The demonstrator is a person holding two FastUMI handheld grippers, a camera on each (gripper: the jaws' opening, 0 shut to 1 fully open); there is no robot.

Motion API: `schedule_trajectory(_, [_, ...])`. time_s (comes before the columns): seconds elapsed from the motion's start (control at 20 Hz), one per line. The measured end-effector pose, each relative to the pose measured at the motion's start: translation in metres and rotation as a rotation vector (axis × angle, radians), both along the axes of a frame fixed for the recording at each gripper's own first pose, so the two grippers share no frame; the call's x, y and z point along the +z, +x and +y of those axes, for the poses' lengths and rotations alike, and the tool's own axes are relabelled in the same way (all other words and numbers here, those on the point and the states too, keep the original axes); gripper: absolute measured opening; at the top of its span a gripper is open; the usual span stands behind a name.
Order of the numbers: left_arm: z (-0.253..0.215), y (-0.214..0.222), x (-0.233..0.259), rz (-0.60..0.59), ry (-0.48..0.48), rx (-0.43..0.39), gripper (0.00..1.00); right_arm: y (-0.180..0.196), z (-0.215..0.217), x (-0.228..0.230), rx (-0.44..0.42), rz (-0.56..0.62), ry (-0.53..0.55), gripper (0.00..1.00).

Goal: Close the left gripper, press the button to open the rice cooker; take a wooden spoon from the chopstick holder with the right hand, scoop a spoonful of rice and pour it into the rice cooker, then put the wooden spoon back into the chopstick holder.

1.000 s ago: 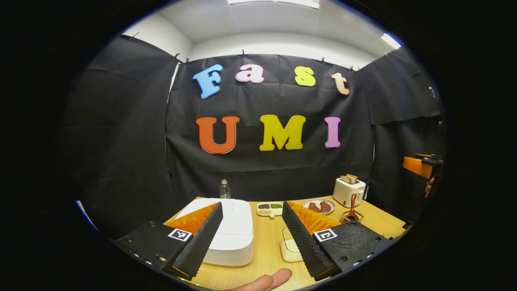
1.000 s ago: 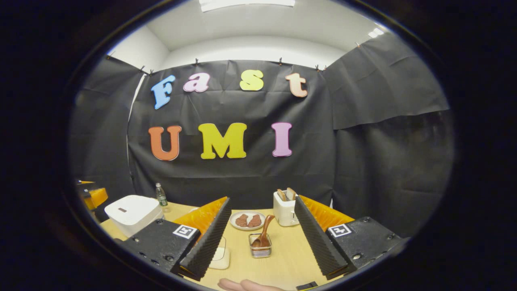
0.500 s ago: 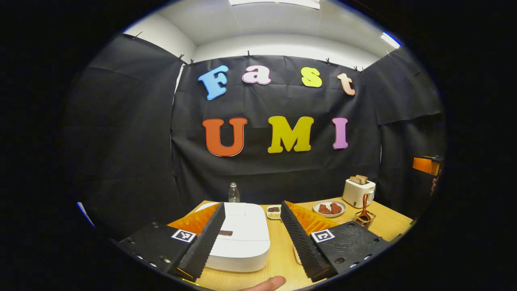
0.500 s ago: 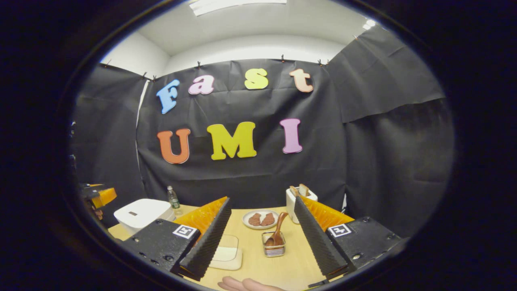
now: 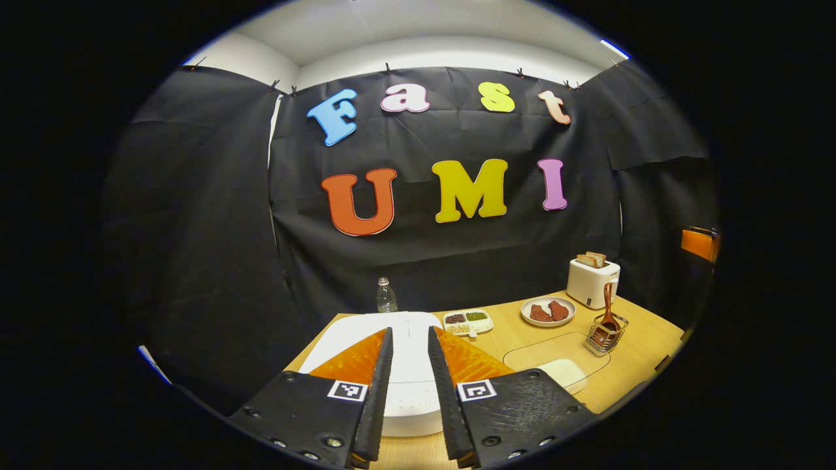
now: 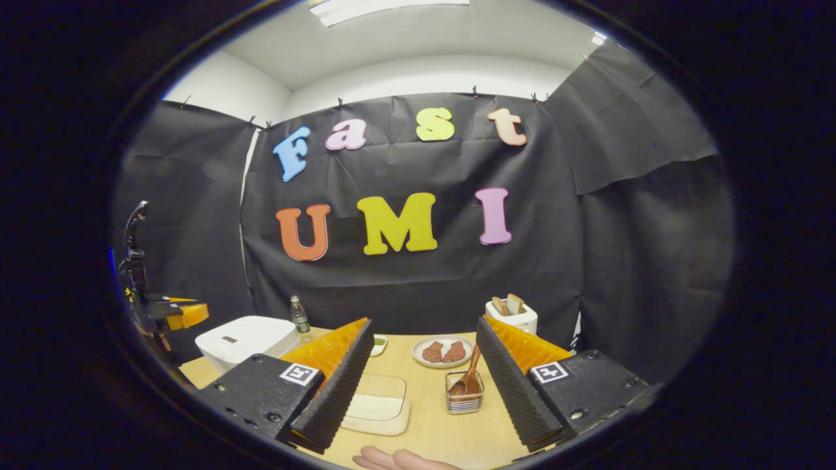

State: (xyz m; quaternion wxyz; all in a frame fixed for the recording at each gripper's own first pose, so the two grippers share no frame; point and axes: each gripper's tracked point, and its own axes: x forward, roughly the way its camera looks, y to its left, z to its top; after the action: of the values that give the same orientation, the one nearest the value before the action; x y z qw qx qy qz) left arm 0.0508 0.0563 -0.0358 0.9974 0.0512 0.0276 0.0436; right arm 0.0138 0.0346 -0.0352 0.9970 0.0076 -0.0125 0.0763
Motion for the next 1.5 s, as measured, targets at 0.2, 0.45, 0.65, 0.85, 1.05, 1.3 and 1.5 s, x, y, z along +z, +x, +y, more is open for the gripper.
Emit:
schedule_trajectory(0.2, [-0.004, 0.014, -0.018, 0.068, -0.017, -0.027, 0.07, 0.007, 0.001, -0.006, 0.0, 0.009, -0.01, 1.0])
schedule_trajectory(0.45, [0.012, 0.025, -0.043, 0.206, -0.03, 0.011, 0.07, 0.013, 0.002, -0.017, -0.001, 0.033, -0.014, 0.96])
schedule_trajectory(0.65, [0.025, 0.035, -0.062, 0.289, -0.077, 0.036, 0.0, 0.016, 0.006, -0.03, 0.003, 0.054, -0.017, 0.96])
schedule_trajectory(0.85, [0.039, 0.044, -0.077, 0.356, -0.104, 0.058, 0.0, 0.021, 0.009, -0.043, 0.008, 0.072, -0.027, 1.0])
schedule_trajectory(1.05, [0.045, 0.053, -0.085, 0.377, -0.112, 0.06, 0.0, 0.025, 0.012, -0.053, 0.011, 0.096, -0.02, 1.0])
schedule_trajectory(1.3, [0.055, 0.057, -0.107, 0.435, -0.146, 0.075, 0.0, 0.025, 0.009, -0.052, 0.008, 0.086, -0.018, 0.96])
schedule_trajectory(1.5, [0.055, 0.058, -0.115, 0.435, -0.156, 0.082, 0.0, 0.027, 0.005, -0.054, -0.004, 0.086, -0.027, 0.96])
